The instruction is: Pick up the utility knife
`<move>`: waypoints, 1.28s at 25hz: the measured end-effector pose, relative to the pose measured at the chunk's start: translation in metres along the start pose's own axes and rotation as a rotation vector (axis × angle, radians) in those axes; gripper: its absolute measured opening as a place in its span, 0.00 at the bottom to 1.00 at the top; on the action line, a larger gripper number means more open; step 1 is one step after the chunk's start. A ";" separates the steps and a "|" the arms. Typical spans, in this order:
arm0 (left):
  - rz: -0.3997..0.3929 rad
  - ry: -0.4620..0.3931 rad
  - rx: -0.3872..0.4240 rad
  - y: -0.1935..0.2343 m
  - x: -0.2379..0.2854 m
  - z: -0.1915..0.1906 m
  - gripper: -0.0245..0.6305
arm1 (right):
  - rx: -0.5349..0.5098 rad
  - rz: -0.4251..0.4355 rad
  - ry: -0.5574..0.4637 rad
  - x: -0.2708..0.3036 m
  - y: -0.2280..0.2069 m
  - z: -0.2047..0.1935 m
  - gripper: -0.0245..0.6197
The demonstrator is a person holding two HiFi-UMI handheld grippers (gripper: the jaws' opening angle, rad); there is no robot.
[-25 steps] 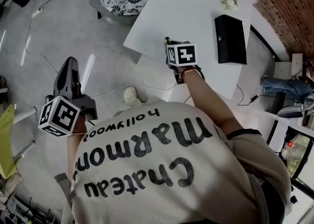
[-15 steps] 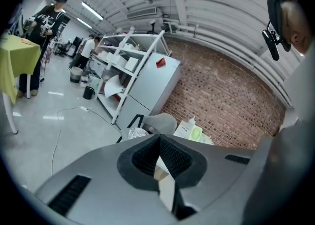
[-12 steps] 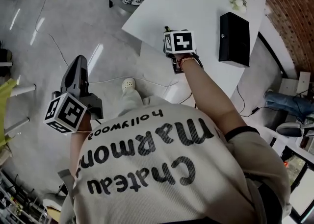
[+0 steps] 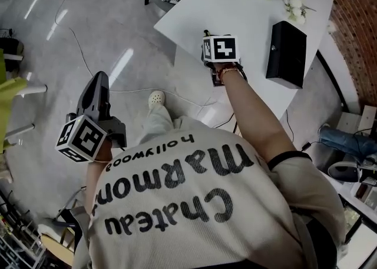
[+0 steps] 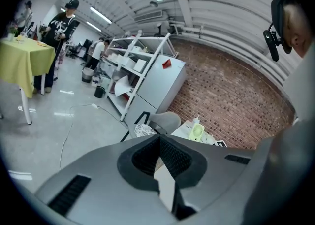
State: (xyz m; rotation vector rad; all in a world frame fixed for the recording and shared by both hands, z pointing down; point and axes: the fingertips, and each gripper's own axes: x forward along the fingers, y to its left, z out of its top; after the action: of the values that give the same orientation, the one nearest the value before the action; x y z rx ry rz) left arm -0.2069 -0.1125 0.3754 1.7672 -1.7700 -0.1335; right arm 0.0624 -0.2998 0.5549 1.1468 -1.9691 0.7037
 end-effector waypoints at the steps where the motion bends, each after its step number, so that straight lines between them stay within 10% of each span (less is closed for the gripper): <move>1: 0.007 -0.005 0.001 0.002 -0.003 0.001 0.04 | -0.005 0.000 -0.002 0.000 0.001 0.000 0.14; 32: 0.016 -0.046 0.027 -0.009 -0.019 0.013 0.04 | 0.012 0.019 -0.034 -0.019 -0.003 -0.018 0.14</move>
State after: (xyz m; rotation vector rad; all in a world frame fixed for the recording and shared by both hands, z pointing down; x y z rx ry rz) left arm -0.2074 -0.1004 0.3541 1.7821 -1.8258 -0.1451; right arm 0.0769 -0.2788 0.5502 1.1557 -2.0093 0.7113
